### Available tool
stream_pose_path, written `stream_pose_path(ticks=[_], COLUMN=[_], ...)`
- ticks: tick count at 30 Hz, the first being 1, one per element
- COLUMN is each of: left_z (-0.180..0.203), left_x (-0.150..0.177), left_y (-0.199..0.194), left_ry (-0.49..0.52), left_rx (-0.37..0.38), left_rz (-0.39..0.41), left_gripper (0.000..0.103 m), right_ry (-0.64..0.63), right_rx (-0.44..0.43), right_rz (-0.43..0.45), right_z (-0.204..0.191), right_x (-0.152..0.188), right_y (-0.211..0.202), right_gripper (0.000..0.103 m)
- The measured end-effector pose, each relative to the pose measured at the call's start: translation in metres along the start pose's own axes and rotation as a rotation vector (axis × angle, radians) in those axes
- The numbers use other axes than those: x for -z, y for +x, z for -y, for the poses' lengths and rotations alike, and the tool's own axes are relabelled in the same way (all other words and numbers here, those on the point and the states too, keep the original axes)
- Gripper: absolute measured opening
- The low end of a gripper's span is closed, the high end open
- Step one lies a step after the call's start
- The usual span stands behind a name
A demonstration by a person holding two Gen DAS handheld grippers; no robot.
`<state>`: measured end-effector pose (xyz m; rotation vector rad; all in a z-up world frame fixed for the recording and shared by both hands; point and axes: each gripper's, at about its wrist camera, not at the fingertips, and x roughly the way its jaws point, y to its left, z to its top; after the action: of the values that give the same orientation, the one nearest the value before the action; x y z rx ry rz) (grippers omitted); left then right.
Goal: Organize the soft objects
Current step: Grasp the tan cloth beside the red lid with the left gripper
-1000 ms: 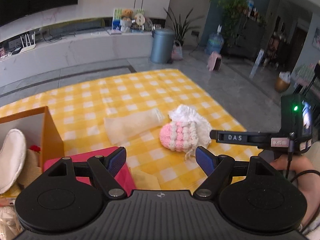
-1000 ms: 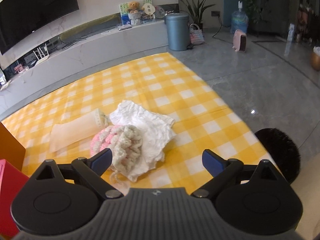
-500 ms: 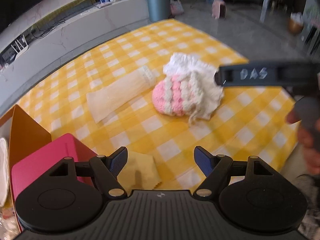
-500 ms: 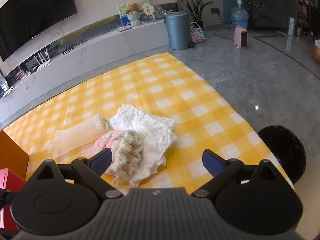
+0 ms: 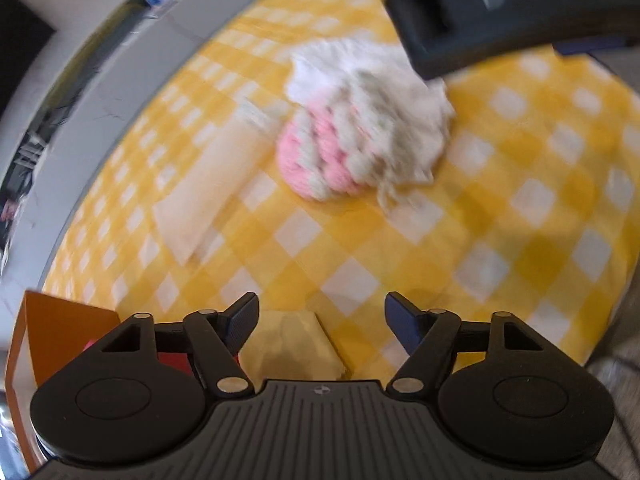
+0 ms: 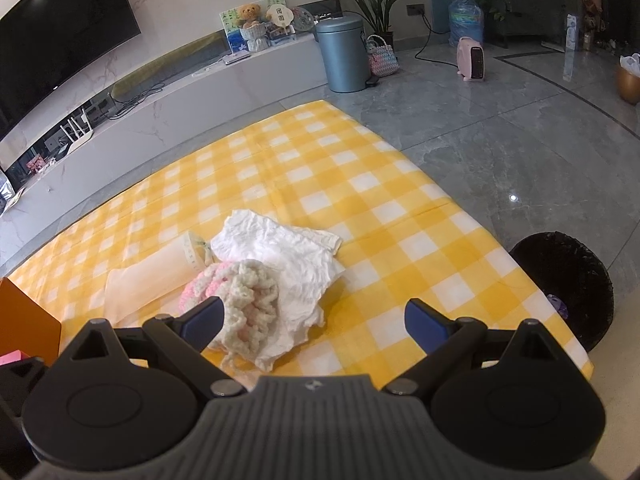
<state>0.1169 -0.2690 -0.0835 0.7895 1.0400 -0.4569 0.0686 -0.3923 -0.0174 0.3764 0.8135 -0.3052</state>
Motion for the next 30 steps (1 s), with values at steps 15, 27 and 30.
stream_pose_path(ticks=[15, 27, 30], left_z=[-0.04, -0.04, -0.028], left_x=[-0.016, -0.018, -0.023], left_y=[0.039, 0.041, 0.041], left_ry=[-0.018, -0.016, 0.091], left_rx=[0.155, 0.112, -0.008], left_rz=[-0.228, -0.269, -0.251], left_gripper=[0.075, 0.088, 0.096], right_ry=[0.002, -0.002, -0.011], right_rx=[-0.009, -0.004, 0.006], right_rz=[-0.001, -0.011, -0.01], right_z=[0.002, 0.001, 0.0], right_x=[0.0, 0.0, 0.0], right_y=[-0.001, 0.001, 0.001], right_gripper=[0.095, 0.095, 0.095])
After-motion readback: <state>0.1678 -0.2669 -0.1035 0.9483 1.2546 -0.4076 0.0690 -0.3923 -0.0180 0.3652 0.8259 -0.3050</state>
